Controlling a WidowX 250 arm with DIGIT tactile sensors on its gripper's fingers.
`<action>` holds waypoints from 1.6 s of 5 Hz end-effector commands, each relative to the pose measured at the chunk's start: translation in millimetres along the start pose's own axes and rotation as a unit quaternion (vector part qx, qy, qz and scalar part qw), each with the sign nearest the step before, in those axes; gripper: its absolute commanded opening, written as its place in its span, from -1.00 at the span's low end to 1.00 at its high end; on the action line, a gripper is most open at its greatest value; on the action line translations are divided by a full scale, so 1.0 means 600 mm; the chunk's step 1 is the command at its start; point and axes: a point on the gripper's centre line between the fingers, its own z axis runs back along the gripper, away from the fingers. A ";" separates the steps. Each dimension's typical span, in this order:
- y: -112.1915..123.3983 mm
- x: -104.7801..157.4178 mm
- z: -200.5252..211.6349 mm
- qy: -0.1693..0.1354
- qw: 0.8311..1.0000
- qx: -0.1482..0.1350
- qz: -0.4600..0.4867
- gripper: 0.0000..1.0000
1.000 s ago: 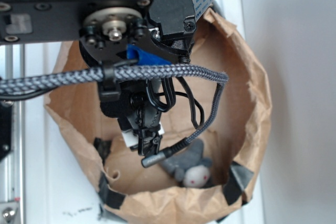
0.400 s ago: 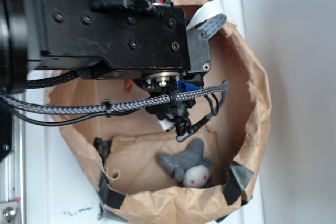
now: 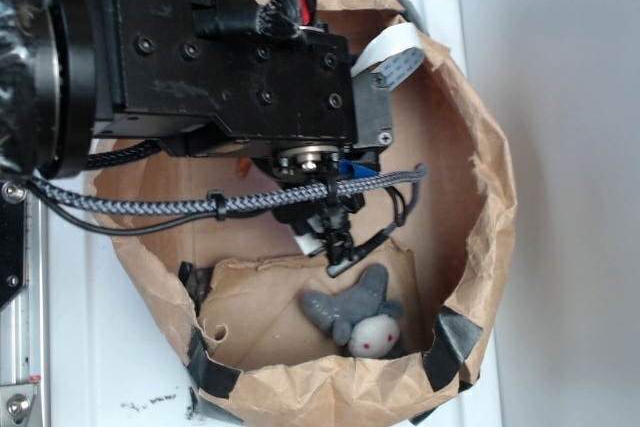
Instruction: Grab the shell.
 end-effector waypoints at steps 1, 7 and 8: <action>0.054 0.005 0.043 -0.050 0.995 -0.034 0.076 1.00; 0.053 0.047 -0.050 -0.104 0.985 0.026 0.139 1.00; 0.047 0.047 -0.063 -0.108 0.988 0.009 0.114 1.00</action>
